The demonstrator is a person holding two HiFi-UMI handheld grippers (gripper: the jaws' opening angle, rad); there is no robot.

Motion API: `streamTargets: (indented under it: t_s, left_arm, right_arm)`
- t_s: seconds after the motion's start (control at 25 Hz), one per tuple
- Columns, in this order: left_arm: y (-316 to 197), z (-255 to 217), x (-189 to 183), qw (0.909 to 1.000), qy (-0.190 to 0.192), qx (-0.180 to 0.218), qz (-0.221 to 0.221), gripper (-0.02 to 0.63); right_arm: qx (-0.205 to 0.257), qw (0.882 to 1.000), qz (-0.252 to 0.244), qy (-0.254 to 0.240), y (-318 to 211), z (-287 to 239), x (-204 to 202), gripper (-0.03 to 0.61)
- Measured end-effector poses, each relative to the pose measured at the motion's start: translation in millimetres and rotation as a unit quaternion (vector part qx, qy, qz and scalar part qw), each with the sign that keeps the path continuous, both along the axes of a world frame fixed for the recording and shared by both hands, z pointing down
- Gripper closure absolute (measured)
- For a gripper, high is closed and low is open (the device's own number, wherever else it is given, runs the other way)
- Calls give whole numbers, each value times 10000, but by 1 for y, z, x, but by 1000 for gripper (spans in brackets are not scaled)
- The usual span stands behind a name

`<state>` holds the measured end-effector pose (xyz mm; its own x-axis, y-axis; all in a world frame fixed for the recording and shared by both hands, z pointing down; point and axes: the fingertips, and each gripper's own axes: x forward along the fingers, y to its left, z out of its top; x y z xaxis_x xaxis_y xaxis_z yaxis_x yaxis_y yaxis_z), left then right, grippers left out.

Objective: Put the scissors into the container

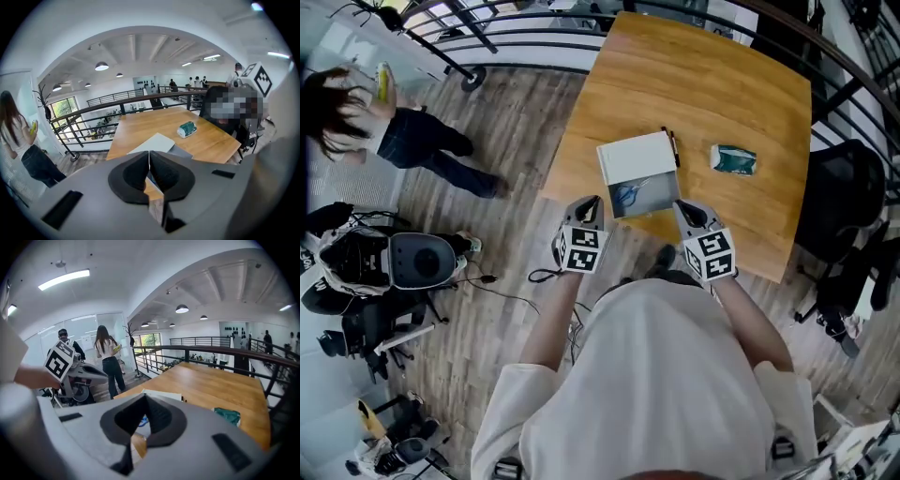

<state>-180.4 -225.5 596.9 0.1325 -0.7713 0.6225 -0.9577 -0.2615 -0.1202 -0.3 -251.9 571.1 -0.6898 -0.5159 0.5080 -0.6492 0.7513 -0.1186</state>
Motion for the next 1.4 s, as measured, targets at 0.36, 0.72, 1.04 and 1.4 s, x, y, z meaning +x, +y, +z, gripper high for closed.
streamTargets:
  t_s: [0.36,0.72,1.04,1.4]
  left_arm:
    - [65,-46,-12,9974,529,491,50,620]
    - [120,-79,-5,9903,1049,870,257,620]
    - [134,-110,15,9836,1349,1161,280,620]
    - [131,-151,38,9750,1592,1546,127,620]
  right_arm:
    - [419,9990,169,52,59,-38,-16,578]
    - [803,9960,391,18,112,-67,-10,578]
    - [1024,9940,383,-81,127,-91,13,578]
    - [1215,9922,123,-267,116,-129,41,578]
